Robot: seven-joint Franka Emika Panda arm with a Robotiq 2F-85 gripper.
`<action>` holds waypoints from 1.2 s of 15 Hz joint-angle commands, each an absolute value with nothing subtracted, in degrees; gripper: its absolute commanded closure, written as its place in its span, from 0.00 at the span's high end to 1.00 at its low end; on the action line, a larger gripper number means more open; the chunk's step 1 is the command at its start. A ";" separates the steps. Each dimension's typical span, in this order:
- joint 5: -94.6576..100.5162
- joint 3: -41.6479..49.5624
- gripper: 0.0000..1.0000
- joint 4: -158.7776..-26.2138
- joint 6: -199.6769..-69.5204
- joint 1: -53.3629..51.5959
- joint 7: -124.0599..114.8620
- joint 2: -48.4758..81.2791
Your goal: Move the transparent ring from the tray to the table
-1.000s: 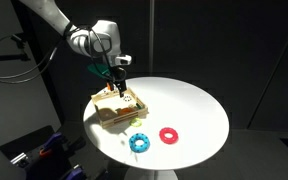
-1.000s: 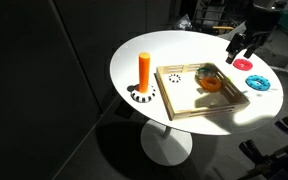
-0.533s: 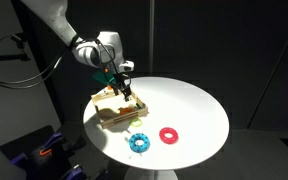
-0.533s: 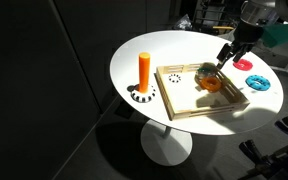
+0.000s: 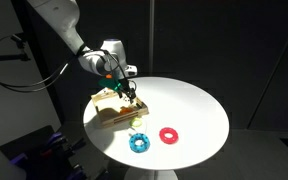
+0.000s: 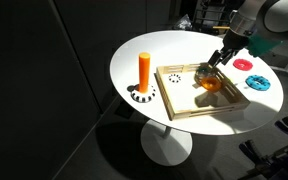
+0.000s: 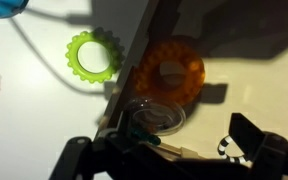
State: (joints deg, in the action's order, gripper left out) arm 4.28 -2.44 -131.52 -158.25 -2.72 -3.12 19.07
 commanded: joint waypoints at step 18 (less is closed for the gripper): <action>3.24 -5.52 1.00 -120.62 -163.17 -1.79 4.65 32.61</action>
